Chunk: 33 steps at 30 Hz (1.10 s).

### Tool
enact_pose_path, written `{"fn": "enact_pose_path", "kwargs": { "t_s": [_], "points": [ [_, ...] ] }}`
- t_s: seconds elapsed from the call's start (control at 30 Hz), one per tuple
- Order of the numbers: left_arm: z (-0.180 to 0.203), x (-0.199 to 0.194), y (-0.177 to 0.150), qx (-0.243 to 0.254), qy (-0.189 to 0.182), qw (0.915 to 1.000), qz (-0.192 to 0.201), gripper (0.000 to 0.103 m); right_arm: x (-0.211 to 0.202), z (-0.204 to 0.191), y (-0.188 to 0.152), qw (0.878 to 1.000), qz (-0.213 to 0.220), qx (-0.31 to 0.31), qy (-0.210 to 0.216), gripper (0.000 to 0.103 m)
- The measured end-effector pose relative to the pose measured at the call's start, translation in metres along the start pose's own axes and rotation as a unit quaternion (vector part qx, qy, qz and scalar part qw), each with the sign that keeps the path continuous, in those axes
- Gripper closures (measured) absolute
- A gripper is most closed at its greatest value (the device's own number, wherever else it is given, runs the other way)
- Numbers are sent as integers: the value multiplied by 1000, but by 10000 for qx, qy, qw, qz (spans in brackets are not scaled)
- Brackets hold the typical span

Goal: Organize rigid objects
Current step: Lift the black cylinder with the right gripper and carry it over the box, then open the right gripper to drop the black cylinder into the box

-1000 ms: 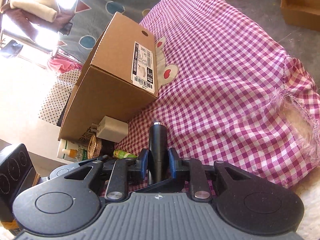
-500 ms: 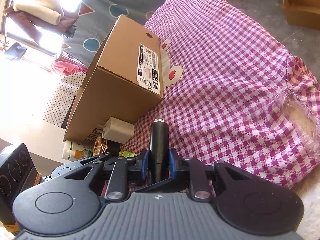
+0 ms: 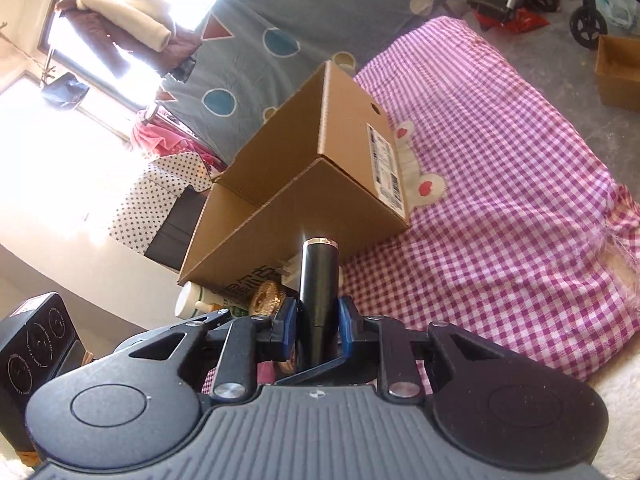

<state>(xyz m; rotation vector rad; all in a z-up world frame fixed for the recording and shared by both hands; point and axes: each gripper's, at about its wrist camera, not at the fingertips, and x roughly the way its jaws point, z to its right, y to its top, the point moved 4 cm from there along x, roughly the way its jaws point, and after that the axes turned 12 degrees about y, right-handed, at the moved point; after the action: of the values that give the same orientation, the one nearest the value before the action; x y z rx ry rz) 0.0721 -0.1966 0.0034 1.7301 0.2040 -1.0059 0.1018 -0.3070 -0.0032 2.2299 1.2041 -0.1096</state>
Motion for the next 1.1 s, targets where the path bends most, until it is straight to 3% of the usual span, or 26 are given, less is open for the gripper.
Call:
{"fn": "enact_pose_path", "kwargs": {
  "t_s": [0.3,0.4,0.53,0.7,0.87,1.1],
  "points": [
    [-62,-41,30,-345,698,9962,381,55,58,-77,42,9952,-314,-744,559,79],
    [-88,-39,42,-459,864,9948,284,55,92,-86,64,9931,-585,-583,831,79],
    [-128,-15,55,-675,914,9935,-67,55,142,-84,91,9905,-981,-156,954,79],
    [-182,24,65,-1042,818,9890,-663,55,209,-69,118,9866,-1437,292,711,79],
    [-240,63,63,-1786,525,9722,-1423,54,266,-50,137,9840,-1670,519,343,79],
    [-270,99,58,-1979,902,9570,-1921,50,328,-22,147,9783,-1896,832,-85,79]
  ]
}}
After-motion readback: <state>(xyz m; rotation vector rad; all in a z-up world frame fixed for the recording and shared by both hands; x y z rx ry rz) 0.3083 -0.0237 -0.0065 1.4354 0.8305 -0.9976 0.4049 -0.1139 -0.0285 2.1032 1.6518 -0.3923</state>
